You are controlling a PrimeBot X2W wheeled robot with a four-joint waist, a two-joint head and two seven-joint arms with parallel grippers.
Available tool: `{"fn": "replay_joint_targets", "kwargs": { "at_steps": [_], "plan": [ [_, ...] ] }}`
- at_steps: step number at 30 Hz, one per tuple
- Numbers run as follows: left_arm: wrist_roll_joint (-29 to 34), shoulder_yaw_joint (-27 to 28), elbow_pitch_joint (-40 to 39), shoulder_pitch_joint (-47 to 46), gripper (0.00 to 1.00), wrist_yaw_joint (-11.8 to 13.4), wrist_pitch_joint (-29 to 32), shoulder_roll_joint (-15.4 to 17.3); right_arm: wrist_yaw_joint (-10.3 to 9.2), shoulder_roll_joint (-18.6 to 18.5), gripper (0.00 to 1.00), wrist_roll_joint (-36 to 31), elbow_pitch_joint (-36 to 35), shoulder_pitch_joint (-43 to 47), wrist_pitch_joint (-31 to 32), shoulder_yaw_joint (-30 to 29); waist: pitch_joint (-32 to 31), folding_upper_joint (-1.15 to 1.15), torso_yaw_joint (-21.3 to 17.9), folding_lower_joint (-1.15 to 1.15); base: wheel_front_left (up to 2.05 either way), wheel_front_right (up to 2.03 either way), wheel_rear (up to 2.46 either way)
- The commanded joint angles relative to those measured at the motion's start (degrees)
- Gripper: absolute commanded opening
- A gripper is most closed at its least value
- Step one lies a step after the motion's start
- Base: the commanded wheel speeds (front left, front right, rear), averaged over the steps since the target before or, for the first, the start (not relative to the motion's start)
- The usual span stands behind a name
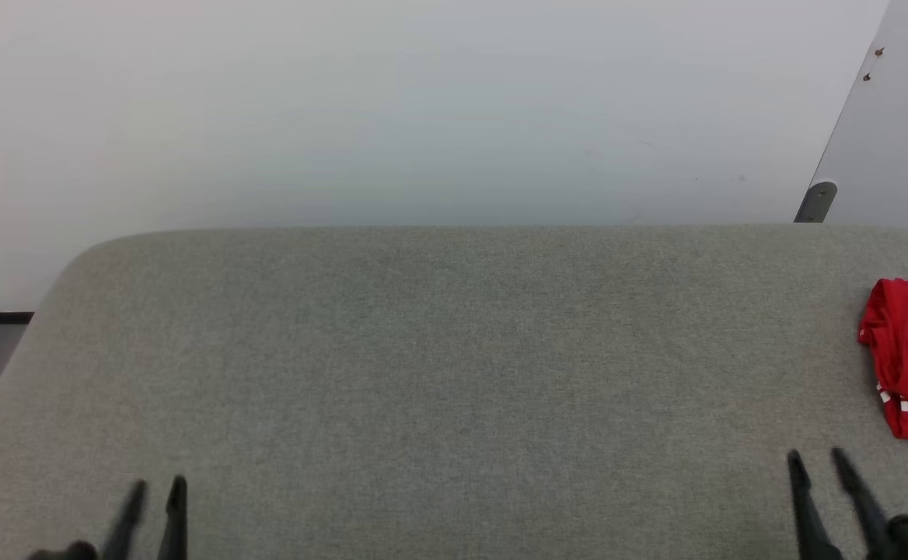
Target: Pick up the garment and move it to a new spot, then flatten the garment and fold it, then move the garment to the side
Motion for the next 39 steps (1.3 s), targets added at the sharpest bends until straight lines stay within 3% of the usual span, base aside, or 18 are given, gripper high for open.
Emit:
{"fn": "replay_joint_targets", "kwargs": {
  "at_steps": [1,4,23,39],
  "plan": [
    [-0.2,0.0,0.3,0.0,0.0,0.0,0.1,-0.2,0.0,0.0,0.0,0.2,0.3,0.0,0.1,0.0,0.0,0.0,0.0,0.0,0.0,0.0,0.0],
    [-0.7,-0.4,1.7,0.6,0.0,0.0,0.2,-1.6,0.0,0.4,0.0,0.8,2.0,0.4,0.5,0.0,0.0,0.0,0.0,0.0,0.0,0.0,0.0],
    [-17.5,0.5,1.9,-3.0,0.0,0.0,5.5,-4.4,-0.01,1.1,0.0,22.0,3.3,-3.0,5.7,-0.7,0.7,0.0,-0.5,0.0,0.0,0.0,0.0],
    [-28.4,1.0,2.1,-5.3,0.0,-0.1,8.9,-6.3,-0.02,1.5,0.0,35.8,4.2,-5.2,9.0,-1.1,1.2,0.0,-0.8,0.0,0.0,0.0,0.0]
  ]
}}
